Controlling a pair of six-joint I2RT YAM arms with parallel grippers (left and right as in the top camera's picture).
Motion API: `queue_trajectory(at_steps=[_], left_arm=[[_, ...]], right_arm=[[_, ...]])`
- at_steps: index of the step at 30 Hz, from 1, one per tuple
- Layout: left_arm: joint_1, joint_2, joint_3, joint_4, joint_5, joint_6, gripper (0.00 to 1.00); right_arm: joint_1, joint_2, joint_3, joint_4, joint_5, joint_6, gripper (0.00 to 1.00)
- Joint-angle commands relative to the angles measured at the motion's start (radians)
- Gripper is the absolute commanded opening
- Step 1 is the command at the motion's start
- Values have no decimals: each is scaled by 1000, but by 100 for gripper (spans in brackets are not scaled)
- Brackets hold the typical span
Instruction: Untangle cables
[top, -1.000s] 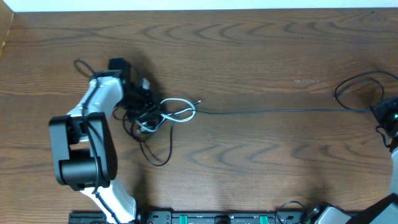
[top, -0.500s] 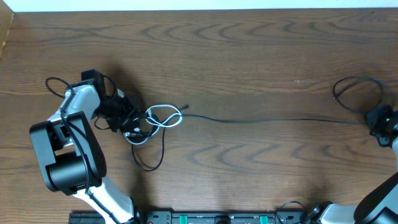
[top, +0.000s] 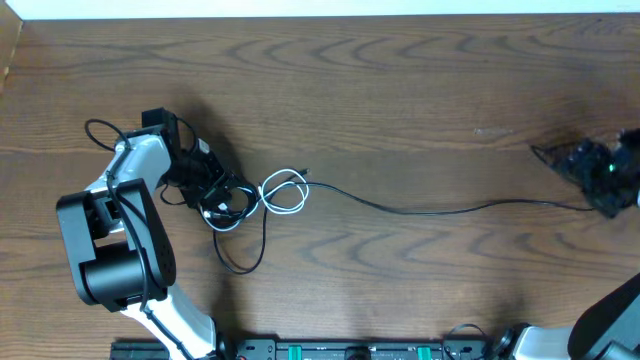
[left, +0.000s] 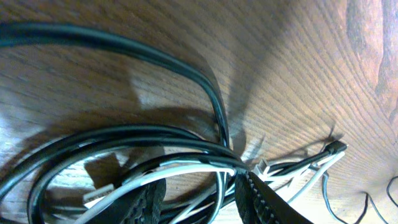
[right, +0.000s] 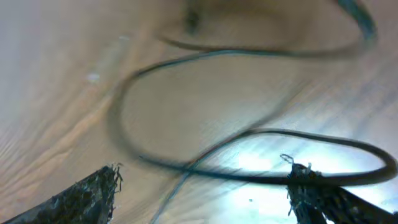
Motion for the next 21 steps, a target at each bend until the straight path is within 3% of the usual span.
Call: queue_trajectory(at_steps=[1, 11, 15, 21], left_arm=[[0, -11, -8, -2, 10, 9, 42], [0, -11, -8, -2, 10, 9, 42], [0, -11, -8, -2, 10, 9, 42], [0, -11, -8, -3, 10, 9, 41]], right_arm=[[107, -4, 92, -74, 53, -57, 84], [572, 2, 89, -27, 42, -322, 72], [735, 27, 87, 53, 42, -384, 45], [944, 156, 79, 191, 41, -526, 38]])
